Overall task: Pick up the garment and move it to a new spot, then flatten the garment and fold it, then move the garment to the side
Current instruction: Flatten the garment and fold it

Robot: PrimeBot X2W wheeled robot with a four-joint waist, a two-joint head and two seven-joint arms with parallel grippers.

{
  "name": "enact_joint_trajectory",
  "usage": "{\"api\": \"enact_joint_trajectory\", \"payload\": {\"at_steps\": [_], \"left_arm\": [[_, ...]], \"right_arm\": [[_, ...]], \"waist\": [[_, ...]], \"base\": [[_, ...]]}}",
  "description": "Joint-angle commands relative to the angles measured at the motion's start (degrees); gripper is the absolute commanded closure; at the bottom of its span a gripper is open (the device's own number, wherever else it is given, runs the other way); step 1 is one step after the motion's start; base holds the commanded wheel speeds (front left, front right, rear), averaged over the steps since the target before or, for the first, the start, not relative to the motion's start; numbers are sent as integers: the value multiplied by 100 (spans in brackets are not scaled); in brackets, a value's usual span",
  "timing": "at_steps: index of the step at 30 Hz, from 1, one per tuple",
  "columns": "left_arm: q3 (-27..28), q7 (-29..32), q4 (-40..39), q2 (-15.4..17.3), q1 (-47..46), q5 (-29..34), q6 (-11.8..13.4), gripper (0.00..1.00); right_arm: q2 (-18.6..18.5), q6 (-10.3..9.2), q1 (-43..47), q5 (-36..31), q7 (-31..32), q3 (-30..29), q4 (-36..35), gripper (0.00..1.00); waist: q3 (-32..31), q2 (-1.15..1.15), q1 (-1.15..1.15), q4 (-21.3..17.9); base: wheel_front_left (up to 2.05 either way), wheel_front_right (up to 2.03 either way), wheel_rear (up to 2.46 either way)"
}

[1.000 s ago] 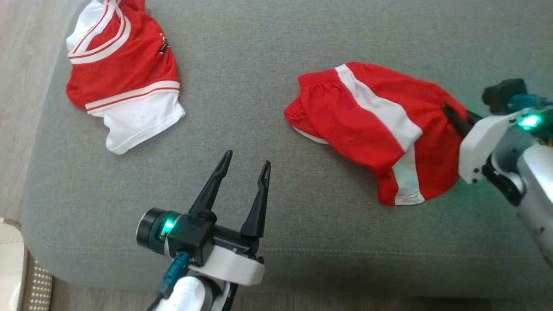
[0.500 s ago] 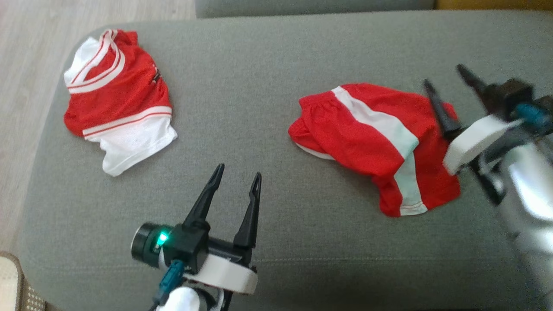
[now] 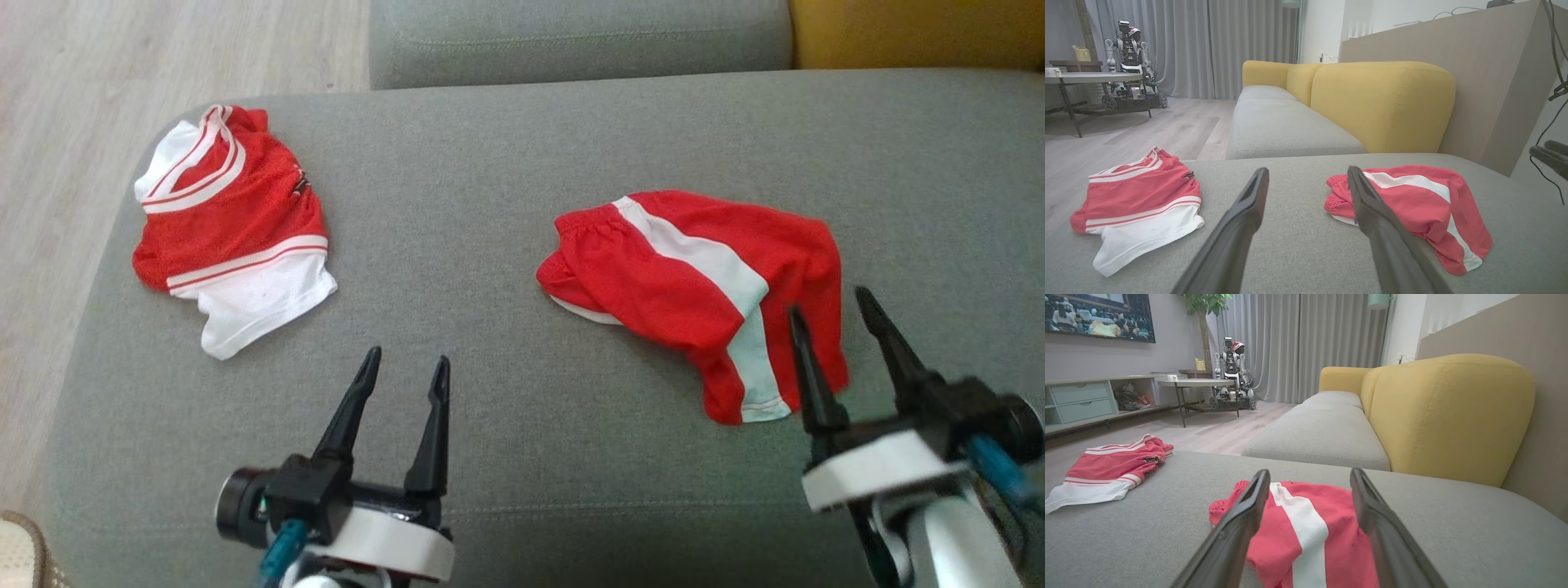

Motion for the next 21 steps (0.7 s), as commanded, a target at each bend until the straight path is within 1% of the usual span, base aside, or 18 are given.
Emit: {"api": "enact_joint_trajectory", "payload": {"at_steps": [1, 5, 9, 14, 21], "left_arm": [[246, -34, -220, -35, -149, -36, 40, 0], [343, -34, -246, -35, -85, -44, 27, 0], [385, -34, -254, -35, -66, -14, 6, 0], [411, -34, -267, -35, -58, 22, -11, 0], [391, -34, -254, -35, -63, 64, -32, 0]], "right_arm": [[27, -1, -97, -18, -52, 63, -334, 0], [62, -1, 352, 48, -53, -47, -710, 0], [65, -1, 629, 181, -53, -51, -747, 0], [66, -1, 698, 319, -53, -119, -831, 0], [67, -1, 710, 346, -53, -126, -885, 0]], "waist": [[-14, 0, 0, -10], [-42, 0, 0, -36], [-41, 0, 0, -49], [-6, 0, 0, -80], [9, 0, 0, -77]], "base": [[0, 0, 0], [0, 0, 0], [0, 0, 0], [0, 0, 0], [0, 0, 0]]}}
